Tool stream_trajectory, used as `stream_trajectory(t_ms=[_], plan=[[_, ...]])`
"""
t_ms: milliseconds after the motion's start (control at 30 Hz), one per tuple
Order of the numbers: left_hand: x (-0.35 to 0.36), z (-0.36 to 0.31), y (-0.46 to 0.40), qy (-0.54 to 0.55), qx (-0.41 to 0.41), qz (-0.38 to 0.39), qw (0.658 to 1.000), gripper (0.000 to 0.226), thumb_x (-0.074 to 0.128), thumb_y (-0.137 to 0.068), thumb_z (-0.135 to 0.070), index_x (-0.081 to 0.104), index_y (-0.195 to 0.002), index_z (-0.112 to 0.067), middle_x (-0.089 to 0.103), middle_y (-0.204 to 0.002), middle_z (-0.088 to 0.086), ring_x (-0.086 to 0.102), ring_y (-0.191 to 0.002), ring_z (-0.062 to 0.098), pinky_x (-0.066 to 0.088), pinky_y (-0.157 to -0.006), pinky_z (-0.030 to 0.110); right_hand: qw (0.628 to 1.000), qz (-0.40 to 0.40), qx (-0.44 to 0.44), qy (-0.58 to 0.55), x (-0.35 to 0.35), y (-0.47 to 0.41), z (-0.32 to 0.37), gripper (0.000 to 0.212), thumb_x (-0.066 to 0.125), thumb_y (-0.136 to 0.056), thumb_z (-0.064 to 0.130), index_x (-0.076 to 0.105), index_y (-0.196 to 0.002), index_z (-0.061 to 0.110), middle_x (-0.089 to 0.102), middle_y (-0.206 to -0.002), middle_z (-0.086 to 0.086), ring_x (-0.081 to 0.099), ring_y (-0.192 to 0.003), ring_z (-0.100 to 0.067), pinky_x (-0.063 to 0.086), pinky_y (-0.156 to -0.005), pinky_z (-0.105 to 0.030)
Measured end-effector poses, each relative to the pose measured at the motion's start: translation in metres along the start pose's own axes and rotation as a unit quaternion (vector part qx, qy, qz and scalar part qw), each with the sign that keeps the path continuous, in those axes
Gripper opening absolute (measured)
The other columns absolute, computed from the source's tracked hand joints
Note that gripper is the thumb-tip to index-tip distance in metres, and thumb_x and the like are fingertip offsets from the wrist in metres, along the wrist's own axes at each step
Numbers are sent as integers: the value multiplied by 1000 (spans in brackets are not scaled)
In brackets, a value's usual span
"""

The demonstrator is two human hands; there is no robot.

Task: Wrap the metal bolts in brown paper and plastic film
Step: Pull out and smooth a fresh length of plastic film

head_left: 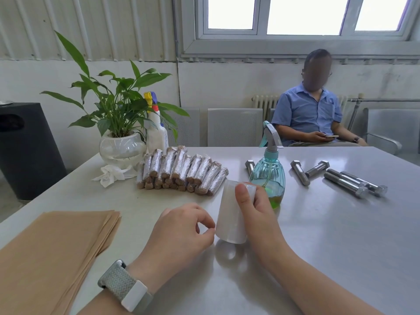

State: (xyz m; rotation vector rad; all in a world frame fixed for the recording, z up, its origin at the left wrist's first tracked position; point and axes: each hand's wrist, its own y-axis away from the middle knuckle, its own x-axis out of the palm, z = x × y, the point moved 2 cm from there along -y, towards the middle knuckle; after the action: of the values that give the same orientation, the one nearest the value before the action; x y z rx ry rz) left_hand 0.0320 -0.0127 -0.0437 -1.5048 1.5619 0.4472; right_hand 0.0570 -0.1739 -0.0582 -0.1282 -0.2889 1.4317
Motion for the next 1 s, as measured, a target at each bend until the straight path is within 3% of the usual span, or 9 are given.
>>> stream_trajectory(t_ms=[200,433,567,700,867,1000], plan=[[3,2,-1,40,-7,9,999,10,67,-79,-25,73,-74,-29,66,-88,-23,60,-71,5,48,-85,33,1000,6,1,18,1,0,-3,49,57,-74,67,57,-99,24,63,-82,14,62,-75,1,53,-68,-27],[2,4,0,31,-11,-13,999,11,67,-79,-32,67,-67,-33,62,-80,-22,58,-73,5,38,-71,23,1000,1,4,1,0,-1,-1,56,55,-72,68,57,-101,20,62,-83,11,59,-71,4,47,-59,-14],[2,9,-1,79,-40,-3,996,8,69,-79,-31,71,-71,-34,66,-73,-8,60,-68,7,50,-69,30,1000,1,10,-6,-1,-1,-1,58,53,-71,70,57,-100,20,61,-82,11,59,-72,1,49,-63,-20],[2,10,-1,96,-43,-4,994,6,71,-76,-34,71,-71,-36,66,-68,-6,59,-65,8,51,-66,31,1000,0,9,-8,0,-1,1,56,53,-71,67,56,-101,19,61,-87,7,59,-71,4,49,-61,-16],[2,7,0,54,-38,-11,998,6,71,-75,-35,68,-70,-36,61,-63,-10,55,-62,4,37,-57,18,1000,9,13,4,0,0,1,55,53,-74,65,55,-105,19,62,-92,2,60,-80,-5,53,-74,-30],[3,7,-1,105,-60,0,993,8,70,-78,-29,69,-72,-34,63,-59,-21,53,-50,0,39,-49,10,1000,6,14,-3,0,0,2,56,52,-71,67,56,-103,21,63,-91,4,61,-79,-3,54,-73,-29]])
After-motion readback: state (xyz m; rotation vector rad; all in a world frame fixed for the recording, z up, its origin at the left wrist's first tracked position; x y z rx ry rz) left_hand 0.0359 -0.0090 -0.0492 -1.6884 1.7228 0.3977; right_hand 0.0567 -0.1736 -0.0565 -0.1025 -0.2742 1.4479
